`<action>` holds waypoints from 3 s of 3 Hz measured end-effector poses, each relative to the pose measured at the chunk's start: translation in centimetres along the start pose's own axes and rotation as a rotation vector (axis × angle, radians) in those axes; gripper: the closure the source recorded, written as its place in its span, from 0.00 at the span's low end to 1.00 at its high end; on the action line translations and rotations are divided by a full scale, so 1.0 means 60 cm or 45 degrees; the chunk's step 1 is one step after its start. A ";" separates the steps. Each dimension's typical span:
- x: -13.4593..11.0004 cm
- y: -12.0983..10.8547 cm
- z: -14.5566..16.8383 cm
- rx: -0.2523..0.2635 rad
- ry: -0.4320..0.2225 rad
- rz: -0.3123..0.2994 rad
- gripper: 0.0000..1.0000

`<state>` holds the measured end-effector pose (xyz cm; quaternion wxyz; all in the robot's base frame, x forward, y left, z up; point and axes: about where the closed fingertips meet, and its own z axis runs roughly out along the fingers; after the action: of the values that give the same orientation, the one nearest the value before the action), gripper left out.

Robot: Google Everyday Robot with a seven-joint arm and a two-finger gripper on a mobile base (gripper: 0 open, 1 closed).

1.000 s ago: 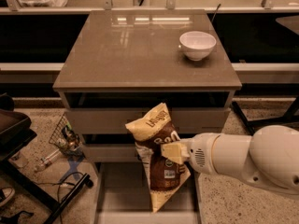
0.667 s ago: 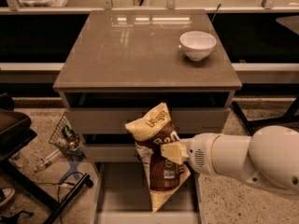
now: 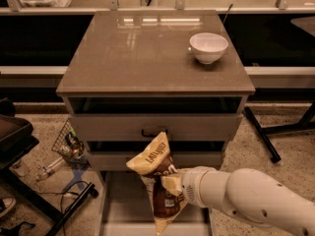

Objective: Place brown chip bag into bottom drawer

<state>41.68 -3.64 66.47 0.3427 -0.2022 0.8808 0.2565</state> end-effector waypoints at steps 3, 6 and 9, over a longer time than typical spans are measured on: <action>0.177 -0.203 0.246 -0.112 0.160 -0.021 1.00; 0.244 -0.243 0.301 -0.236 0.222 -0.121 1.00; 0.329 -0.331 0.399 -0.339 0.435 -0.585 0.99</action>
Offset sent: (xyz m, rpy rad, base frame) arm 0.0833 -0.0288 -0.2346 0.0060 0.1043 0.1533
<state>50.75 -8.69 31.13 0.2094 -0.4792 0.8156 0.2477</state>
